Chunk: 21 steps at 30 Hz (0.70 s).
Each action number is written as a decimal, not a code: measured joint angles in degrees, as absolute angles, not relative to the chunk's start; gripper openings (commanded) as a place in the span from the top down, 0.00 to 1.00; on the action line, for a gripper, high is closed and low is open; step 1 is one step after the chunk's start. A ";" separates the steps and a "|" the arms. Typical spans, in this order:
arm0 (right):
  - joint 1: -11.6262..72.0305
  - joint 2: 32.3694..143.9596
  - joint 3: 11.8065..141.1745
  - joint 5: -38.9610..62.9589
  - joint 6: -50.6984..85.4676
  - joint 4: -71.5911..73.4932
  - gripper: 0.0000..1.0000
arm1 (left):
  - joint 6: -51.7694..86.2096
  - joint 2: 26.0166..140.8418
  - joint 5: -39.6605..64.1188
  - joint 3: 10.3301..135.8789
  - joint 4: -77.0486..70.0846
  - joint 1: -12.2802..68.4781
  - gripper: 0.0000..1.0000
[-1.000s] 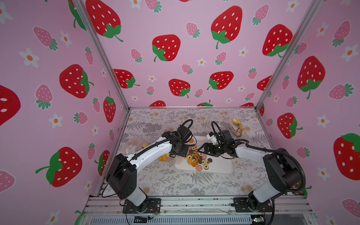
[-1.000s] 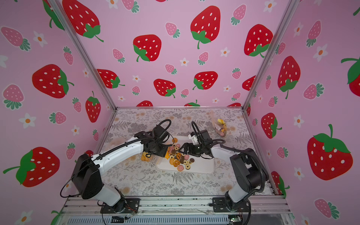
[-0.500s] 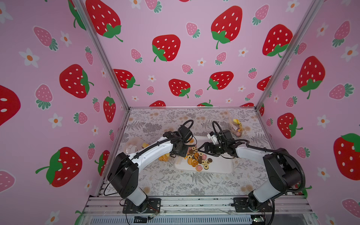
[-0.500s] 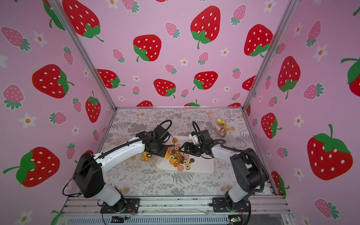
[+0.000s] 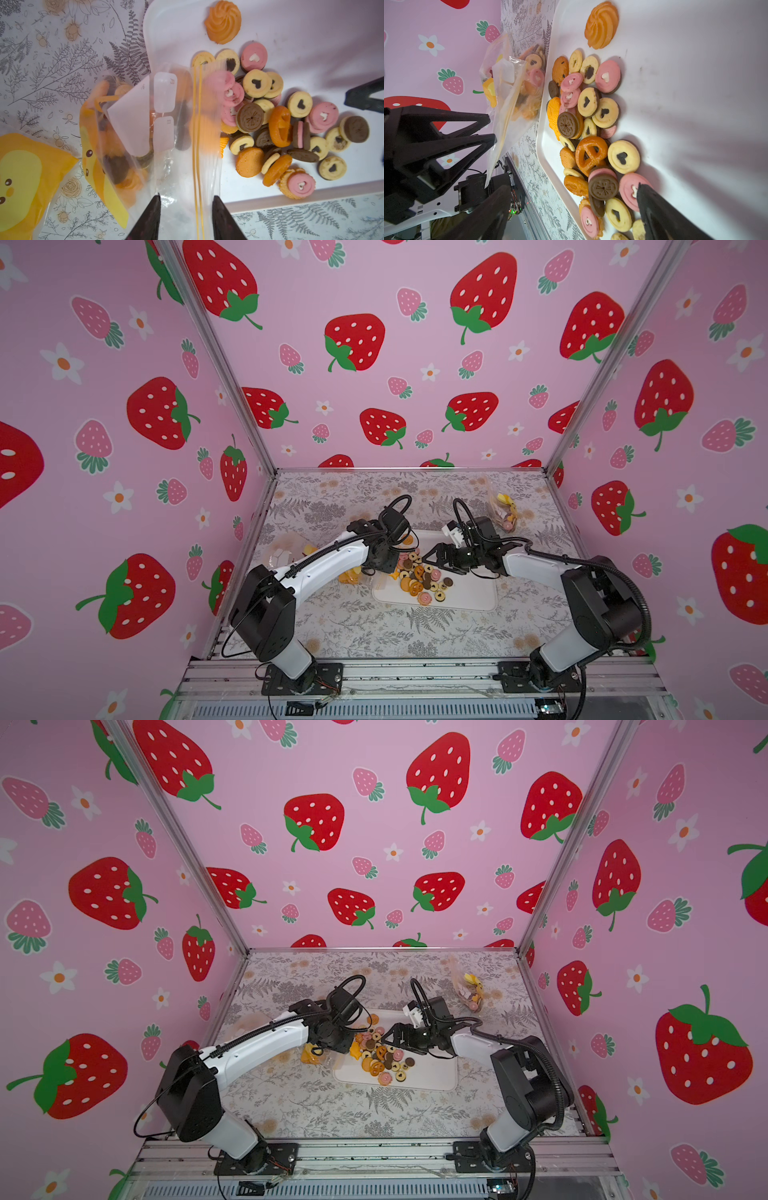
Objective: Pour cookies out of the ziploc bag
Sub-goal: Open the ziploc bag at the center of the board.
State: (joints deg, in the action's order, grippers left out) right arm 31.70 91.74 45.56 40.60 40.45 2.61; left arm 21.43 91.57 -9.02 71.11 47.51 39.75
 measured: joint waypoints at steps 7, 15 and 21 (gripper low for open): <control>32.32 92.01 45.56 40.60 40.51 3.03 0.03 | 21.41 91.57 -8.60 71.11 47.48 39.75 0.58; 32.91 93.19 45.56 40.62 41.06 4.19 0.03 | 20.99 91.66 -6.98 71.07 47.51 39.88 0.60; 32.91 93.30 45.56 40.62 41.54 4.95 0.03 | 20.93 92.75 -7.49 71.05 48.10 40.03 0.66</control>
